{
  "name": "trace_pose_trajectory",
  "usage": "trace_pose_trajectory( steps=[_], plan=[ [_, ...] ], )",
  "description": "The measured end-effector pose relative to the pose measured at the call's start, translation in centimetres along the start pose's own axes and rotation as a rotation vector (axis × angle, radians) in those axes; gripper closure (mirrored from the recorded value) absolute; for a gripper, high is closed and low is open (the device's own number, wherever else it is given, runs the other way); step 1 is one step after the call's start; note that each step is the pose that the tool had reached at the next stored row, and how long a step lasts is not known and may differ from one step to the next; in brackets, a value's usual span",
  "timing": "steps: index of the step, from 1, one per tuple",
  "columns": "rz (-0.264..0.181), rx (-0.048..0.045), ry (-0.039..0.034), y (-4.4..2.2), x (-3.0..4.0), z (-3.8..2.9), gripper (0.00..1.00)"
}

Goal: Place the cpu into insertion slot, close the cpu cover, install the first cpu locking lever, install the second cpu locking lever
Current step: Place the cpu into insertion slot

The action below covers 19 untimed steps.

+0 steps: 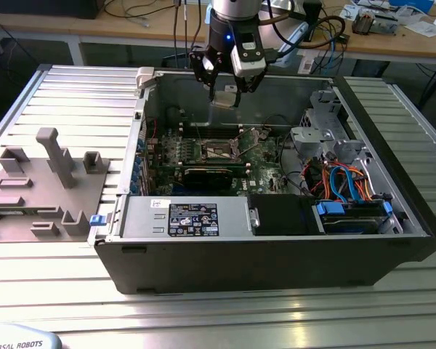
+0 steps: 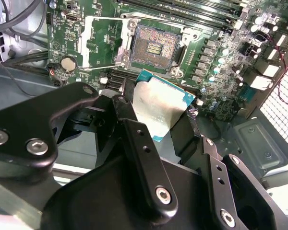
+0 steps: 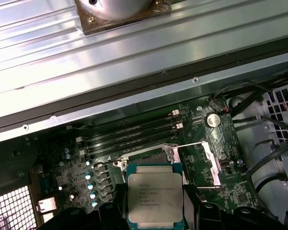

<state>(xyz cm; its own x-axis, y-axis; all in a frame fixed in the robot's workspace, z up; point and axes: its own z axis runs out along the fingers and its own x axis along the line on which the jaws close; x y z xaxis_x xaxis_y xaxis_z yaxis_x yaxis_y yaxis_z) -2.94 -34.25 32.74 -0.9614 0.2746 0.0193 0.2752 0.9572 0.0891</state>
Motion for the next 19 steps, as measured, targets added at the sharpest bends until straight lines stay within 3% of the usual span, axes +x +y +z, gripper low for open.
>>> trace_pose_trajectory(
  steps=[19],
  plan=[
    [0.030,-0.0006,-0.0027,-0.01,0.00,0.05,0.45]
  ],
)
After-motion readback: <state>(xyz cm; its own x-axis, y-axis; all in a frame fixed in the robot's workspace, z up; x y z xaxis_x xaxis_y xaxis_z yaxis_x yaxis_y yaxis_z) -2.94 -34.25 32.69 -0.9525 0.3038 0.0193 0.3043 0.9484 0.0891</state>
